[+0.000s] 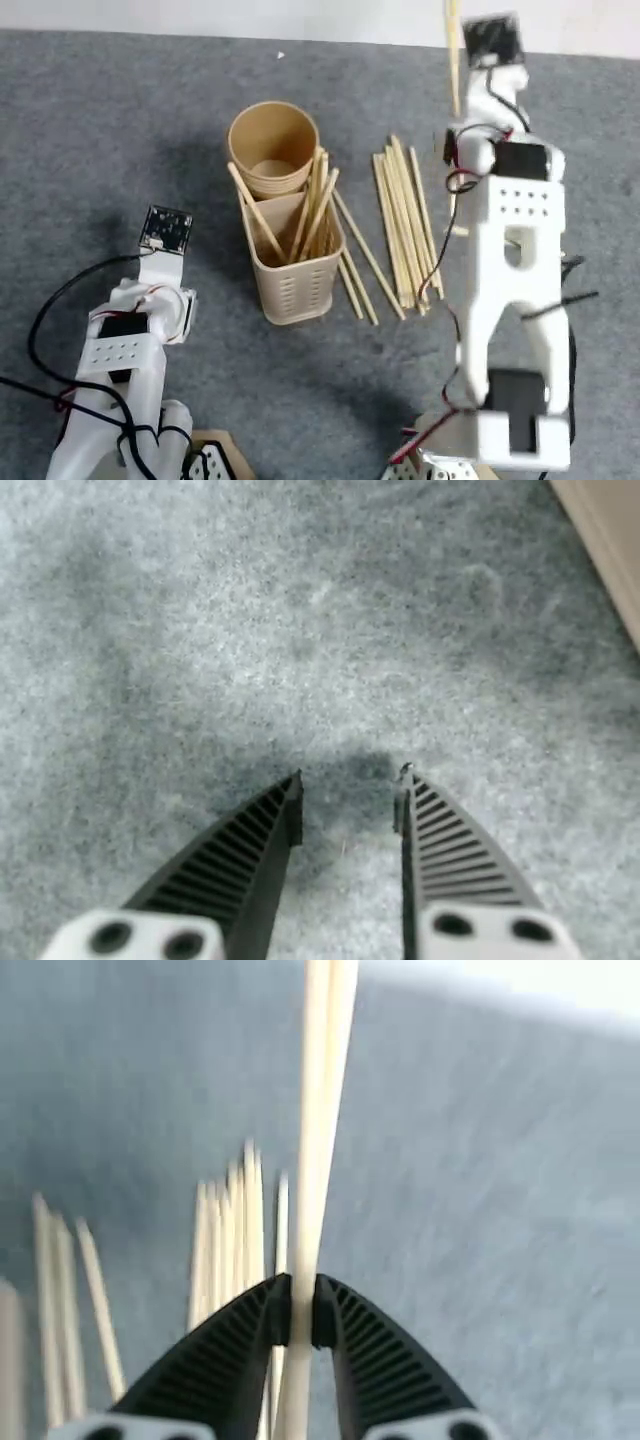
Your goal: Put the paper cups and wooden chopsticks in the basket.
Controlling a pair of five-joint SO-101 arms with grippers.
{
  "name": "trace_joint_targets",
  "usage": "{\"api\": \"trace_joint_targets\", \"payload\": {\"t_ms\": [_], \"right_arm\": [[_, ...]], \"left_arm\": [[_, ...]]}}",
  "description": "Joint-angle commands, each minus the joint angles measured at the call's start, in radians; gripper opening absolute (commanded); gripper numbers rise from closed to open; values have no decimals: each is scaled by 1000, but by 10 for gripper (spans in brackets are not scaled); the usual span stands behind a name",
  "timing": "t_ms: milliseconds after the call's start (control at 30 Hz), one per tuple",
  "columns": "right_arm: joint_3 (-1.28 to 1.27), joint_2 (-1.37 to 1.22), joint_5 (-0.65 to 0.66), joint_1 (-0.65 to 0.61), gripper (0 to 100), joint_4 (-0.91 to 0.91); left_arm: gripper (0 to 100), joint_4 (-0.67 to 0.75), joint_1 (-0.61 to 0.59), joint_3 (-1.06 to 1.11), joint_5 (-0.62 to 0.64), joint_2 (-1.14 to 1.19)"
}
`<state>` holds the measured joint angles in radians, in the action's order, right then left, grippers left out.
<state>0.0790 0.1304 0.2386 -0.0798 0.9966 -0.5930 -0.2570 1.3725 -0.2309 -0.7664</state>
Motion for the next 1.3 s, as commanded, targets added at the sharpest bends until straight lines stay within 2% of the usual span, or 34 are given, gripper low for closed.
{"api": "trace_joint_targets", "payload": {"t_ms": [0, 300, 533, 733, 833, 967, 1167, 1267], "right_arm": [[68, 157, -55, -107, 5, -19], [5, 348, -169, -386, 5, -188], [-341, 504, -169, -555, 5, -410], [-746, 710, -269, -576, 5, -661], [-891, 800, -252, -576, 6, -723], [-1017, 895, -199, -573, 19, -722], [-1055, 955, -198, -570, 207, -696], [-981, 954, -196, -570, 213, -615]], "left_arm": [[182, 23, 16, -1, 3, -10], [182, 43, 16, 2, 3, -10], [182, 43, 13, 2, 3, -10], [182, 43, 13, 2, 3, -10], [182, 43, 13, 2, 3, -10], [182, 44, 13, 2, 3, -10], [182, 44, 13, 2, 3, -10], [182, 44, 13, 2, 3, -10]]}}
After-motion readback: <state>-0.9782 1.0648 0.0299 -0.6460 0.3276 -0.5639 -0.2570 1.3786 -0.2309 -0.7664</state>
